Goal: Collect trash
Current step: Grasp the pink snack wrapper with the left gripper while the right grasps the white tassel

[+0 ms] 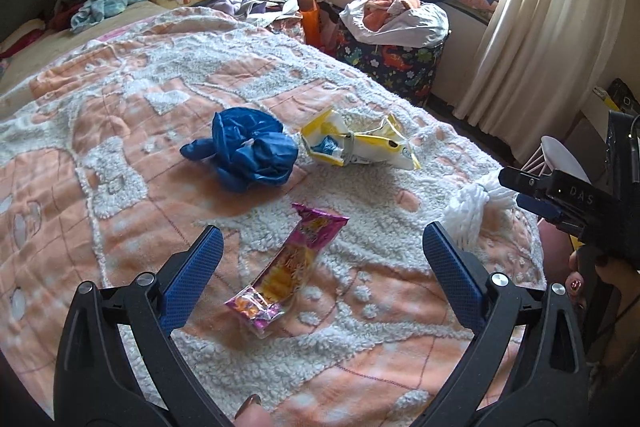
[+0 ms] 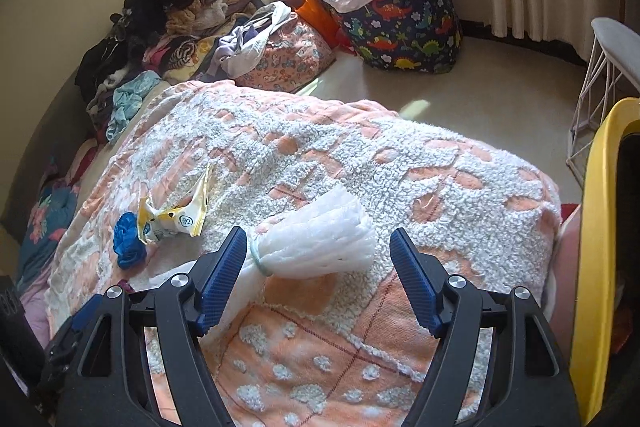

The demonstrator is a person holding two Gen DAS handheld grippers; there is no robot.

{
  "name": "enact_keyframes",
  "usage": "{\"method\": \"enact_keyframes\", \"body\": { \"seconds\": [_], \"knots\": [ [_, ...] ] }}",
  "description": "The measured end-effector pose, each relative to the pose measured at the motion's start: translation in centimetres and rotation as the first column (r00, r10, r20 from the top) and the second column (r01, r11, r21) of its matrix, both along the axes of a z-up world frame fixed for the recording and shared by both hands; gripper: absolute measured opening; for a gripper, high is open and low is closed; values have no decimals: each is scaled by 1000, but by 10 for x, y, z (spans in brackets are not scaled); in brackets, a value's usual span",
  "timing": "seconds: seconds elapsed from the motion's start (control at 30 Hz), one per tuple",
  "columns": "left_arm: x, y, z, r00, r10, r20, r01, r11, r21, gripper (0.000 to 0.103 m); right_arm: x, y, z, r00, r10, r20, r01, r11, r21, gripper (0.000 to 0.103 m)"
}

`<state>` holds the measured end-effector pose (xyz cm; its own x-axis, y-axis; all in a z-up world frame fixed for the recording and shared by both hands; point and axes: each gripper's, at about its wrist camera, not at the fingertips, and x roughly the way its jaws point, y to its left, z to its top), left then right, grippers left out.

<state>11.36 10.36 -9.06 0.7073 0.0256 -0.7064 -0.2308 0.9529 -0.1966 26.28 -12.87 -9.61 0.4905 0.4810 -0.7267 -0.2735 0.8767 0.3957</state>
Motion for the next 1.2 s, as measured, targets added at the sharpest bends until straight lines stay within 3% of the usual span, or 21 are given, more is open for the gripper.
{"method": "enact_keyframes", "body": {
  "seconds": [0.1, 0.2, 0.23, 0.33, 0.53, 0.73, 0.8, 1.03, 1.2],
  "knots": [
    [-1, 3, -7, 1000, 3, -19, -3, 1000, -18, 92, 7, 7, -12, 999, 7, -44, -7, 1000, 14, 70],
    [-1, 4, -15, 999, 4, -42, -5, 999, -35, 87, 6, 13, -15, 999, 40, -31, -39, 999, 14, 50],
    [-1, 4, -18, 999, 5, -50, -7, 999, -38, 87, 5, 15, -15, 998, 64, -29, -64, 998, 28, 34],
    [-2, 4, -24, 998, 10, -61, -12, 999, -38, 83, -5, 20, -10, 994, 111, 6, -111, 994, 19, 15],
    [-5, 6, -24, 997, 37, -70, -38, 999, -19, 65, -30, 15, 1, 989, 133, 61, -134, 991, 13, 14],
    [-6, 3, -22, 996, 36, -81, -36, 999, 3, 36, -52, -1, 16, 986, 121, 119, -122, 993, -1, 14],
    [-5, 0, -20, 997, 13, -77, -14, 1000, -8, 22, -58, -8, 21, 985, 111, 132, -113, 994, 5, 14],
    [-3, -30, -3, 995, -100, -21, 99, 995, -13, 19, -72, -34, 34, 984, 73, 162, -77, 997, 14, 14],
    [0, -44, 10, 991, -130, 12, 130, 991, -36, 18, -77, -51, 39, 983, 46, 177, -51, 999, 21, 14]
  ]
}}
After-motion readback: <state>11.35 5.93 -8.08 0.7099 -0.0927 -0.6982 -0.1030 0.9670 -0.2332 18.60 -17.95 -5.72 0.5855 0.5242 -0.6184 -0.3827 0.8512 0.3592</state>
